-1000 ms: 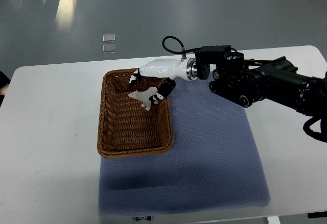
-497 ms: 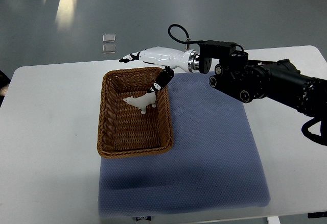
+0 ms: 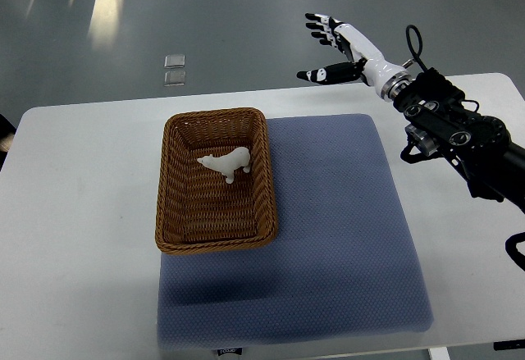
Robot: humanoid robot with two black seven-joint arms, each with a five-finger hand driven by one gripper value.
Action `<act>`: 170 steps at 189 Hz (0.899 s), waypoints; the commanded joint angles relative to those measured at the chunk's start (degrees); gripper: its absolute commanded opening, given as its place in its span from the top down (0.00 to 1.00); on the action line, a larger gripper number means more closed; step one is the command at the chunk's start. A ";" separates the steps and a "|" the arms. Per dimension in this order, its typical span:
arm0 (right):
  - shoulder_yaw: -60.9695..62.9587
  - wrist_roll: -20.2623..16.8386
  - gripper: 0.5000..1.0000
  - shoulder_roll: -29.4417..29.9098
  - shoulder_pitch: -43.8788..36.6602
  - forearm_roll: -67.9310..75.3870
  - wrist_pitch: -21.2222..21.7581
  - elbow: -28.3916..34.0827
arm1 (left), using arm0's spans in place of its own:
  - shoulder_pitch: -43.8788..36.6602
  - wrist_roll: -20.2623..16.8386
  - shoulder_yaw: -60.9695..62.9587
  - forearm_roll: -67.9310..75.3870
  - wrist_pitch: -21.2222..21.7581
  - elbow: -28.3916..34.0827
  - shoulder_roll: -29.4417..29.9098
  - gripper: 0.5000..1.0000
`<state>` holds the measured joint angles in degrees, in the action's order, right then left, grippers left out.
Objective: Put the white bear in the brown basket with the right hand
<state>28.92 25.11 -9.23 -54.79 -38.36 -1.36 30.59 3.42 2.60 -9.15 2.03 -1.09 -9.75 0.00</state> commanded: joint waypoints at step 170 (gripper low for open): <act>5.53 -0.68 0.15 -2.63 7.50 40.29 0.30 -1.15 | 0.01 -0.05 -0.08 -0.01 -0.14 0.08 0.00 0.00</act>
<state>34.58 24.35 -11.85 -47.41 2.10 -0.81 29.44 3.43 2.59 -9.23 2.02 -1.22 -9.72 0.00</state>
